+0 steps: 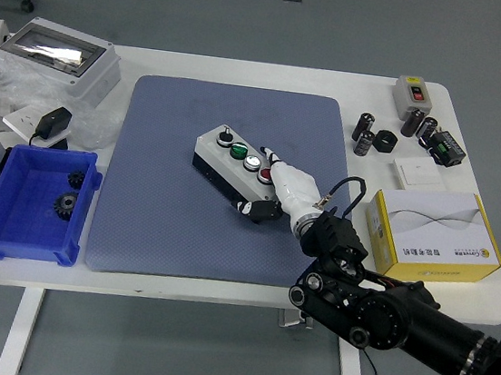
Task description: Pick up the button,place it on the desk,press the button,press the button
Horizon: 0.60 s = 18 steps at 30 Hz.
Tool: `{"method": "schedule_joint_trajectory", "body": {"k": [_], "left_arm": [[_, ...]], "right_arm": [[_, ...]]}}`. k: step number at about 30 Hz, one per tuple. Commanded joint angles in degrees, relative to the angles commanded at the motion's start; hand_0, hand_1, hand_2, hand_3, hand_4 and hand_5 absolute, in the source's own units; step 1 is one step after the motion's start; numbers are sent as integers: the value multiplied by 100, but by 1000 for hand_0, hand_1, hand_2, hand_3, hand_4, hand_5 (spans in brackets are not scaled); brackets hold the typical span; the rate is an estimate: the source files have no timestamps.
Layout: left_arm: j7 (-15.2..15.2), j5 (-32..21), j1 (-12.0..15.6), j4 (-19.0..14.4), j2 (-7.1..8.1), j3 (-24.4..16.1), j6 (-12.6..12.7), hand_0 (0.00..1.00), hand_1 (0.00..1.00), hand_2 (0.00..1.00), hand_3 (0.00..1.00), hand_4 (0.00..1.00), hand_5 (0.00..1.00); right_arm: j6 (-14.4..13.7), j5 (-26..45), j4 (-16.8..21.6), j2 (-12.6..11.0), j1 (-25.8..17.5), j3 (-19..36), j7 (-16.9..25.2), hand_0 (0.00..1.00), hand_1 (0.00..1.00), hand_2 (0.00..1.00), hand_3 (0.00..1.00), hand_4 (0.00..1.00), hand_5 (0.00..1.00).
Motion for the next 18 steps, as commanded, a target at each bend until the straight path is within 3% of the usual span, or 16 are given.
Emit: {"method": "schedule_joint_trajectory", "body": {"k": [1, 7, 8, 13, 14, 18], "left_arm": [[-12, 1, 1, 3, 0, -1, 0, 658, 534, 502, 604, 293, 2], [-98, 15, 6, 32, 0, -8, -16, 658, 534, 502, 604, 293, 2], [-107, 17, 6, 36, -1, -9, -18, 658, 534, 502, 604, 295, 2], [-169, 7, 5, 57, -4, 1, -14, 658, 534, 502, 604, 295, 2], [-181, 2, 5, 61, -5, 4, -10, 658, 535, 503, 602, 296, 2], [-233, -10, 2, 75, -7, 11, 6, 658, 535, 503, 602, 296, 2]], "right_arm": [[-4, -13, 3, 0, -1, 2, -1, 235, 411, 469, 940, 723, 154], [-46, -187, 6, 2, -15, 37, -18, 235, 411, 469, 940, 723, 154], [-53, -212, 5, 1, -16, 41, -20, 154, 313, 371, 579, 323, 117], [-152, -306, 5, -8, -23, 55, 64, 154, 313, 371, 579, 323, 117], [-175, -310, 3, -12, -26, 56, 91, 106, 259, 318, 372, 110, 2], [-251, -336, -8, -28, -31, 62, 171, 106, 259, 318, 372, 110, 2]]}}
